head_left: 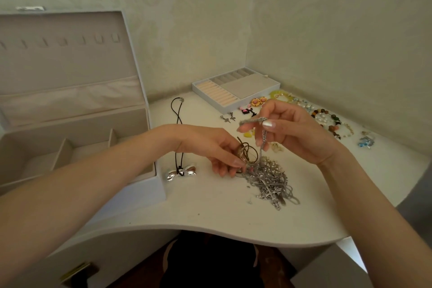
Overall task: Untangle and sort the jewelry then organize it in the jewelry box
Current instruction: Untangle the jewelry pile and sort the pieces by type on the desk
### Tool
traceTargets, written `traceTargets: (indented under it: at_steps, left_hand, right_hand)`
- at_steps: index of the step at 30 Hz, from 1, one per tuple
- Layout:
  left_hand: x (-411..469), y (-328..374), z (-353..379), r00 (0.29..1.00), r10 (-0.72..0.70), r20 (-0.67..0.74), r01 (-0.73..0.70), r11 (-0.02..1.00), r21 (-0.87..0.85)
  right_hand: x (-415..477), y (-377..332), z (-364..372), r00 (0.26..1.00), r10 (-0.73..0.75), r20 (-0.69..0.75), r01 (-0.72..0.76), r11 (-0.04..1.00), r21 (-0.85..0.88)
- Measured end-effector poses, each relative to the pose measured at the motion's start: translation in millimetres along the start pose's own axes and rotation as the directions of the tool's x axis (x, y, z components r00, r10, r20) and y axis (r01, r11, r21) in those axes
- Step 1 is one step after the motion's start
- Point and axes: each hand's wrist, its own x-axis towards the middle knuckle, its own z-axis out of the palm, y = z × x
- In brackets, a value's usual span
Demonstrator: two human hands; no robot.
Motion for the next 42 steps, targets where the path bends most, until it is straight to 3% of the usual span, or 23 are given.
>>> traceTargets:
  at_steps: [2, 6, 8, 11, 18, 25, 31, 38, 42]
  left_hand:
    - [-0.7, 2.2, 0.6, 0.999, 0.019, -0.037, -0.015, 0.994, 0.108]
    - [1.3, 6.5, -0.2, 0.956, 0.126, -0.265, -0.059, 0.968, 0.245]
    - [0.5, 10.4, 0.7, 0.933, 0.204, -0.297, -0.152, 0.970, 0.191]
    - [-1.5, 15.3, 4.1, 0.930, 0.289, -0.227, -0.256, 0.952, 0.165]
    - [-2.3, 12.3, 3.6, 0.909, 0.350, -0.224, -0.337, 0.937, 0.094]
    - [-6.6, 13.4, -1.1, 0.886, 0.339, -0.316, -0.386, 0.917, -0.098]
    - [-6.7, 9.7, -4.9, 0.862, 0.385, -0.330, -0.473, 0.845, -0.250]
    - [-4.0, 6.8, -10.7, 0.844, 0.355, -0.401, -0.516, 0.740, -0.431]
    - [-3.4, 5.4, -13.5, 0.849, 0.319, -0.421, -0.503, 0.731, -0.462]
  right_hand:
    - [0.9, 0.5, 0.4, 1.000, -0.024, 0.016, 0.024, 1.000, 0.016]
    - [5.0, 0.4, 2.1, 0.997, -0.080, 0.011, 0.079, 0.996, 0.042]
    - [7.7, -1.1, 3.4, 0.994, -0.106, 0.007, 0.105, 0.994, 0.036]
    - [11.6, -4.8, 4.6, 0.991, -0.136, 0.001, 0.136, 0.990, 0.036]
    - [18.7, -16.2, 7.3, 0.974, -0.218, -0.067, 0.223, 0.971, 0.088]
    - [20.5, -7.1, 8.5, 0.956, -0.144, -0.255, 0.147, 0.989, -0.007]
    - [16.7, 0.7, 3.8, 0.959, -0.032, -0.282, 0.021, 0.999, -0.042]
    - [15.9, 3.8, 2.6, 0.947, -0.033, -0.320, 0.021, 0.999, -0.040]
    - [17.1, 2.9, 4.7, 0.936, -0.046, -0.350, 0.036, 0.999, -0.035]
